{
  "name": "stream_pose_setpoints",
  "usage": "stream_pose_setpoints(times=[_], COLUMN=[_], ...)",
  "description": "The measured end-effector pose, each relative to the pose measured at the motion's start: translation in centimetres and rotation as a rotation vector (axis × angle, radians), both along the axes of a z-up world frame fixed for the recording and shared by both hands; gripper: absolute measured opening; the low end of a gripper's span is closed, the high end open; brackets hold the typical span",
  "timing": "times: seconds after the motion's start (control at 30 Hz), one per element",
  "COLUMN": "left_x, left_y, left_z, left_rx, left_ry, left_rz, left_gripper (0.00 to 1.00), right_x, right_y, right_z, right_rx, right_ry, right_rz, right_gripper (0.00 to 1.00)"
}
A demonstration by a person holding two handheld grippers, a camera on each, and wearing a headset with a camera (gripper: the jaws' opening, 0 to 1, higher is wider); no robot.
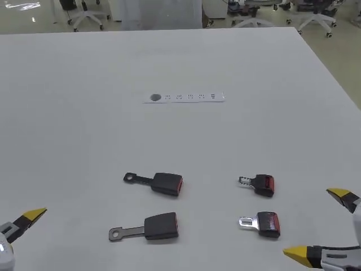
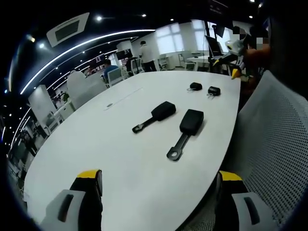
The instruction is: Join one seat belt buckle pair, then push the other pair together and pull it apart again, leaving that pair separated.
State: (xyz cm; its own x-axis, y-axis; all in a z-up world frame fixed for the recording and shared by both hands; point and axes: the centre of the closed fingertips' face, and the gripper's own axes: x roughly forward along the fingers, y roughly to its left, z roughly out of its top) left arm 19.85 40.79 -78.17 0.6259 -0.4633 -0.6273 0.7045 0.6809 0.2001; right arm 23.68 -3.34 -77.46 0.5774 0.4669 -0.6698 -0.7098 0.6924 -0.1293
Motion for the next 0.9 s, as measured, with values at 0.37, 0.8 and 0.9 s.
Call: stream_pose_setpoints(times=[0.37, 0.8, 0.9], left_x=[-0.1, -0.9, -0.6], left_y=[-0.4, 0.4, -0.5], left_z=[0.3, -0.2, 0.5], left_rx=[-0.001, 0.102, 0.048], left_ry=[-0.004, 0.041, 0.074], left_rz=[-0.013, -0.077, -0.061], left_gripper=[0.97, 0.94, 0.93], right_x=[0.3, 0.3, -0.1], right_y=[1.0, 2.8, 3.2], right_z=[0.1, 1.2, 1.2], right_rx=[-0.010, -0.031, -0.053], right_ry=[-0.007, -0.025, -0.016], right_rz=[0.037, 0.152, 0.202], right_gripper=[1.00, 0.91, 0.86])
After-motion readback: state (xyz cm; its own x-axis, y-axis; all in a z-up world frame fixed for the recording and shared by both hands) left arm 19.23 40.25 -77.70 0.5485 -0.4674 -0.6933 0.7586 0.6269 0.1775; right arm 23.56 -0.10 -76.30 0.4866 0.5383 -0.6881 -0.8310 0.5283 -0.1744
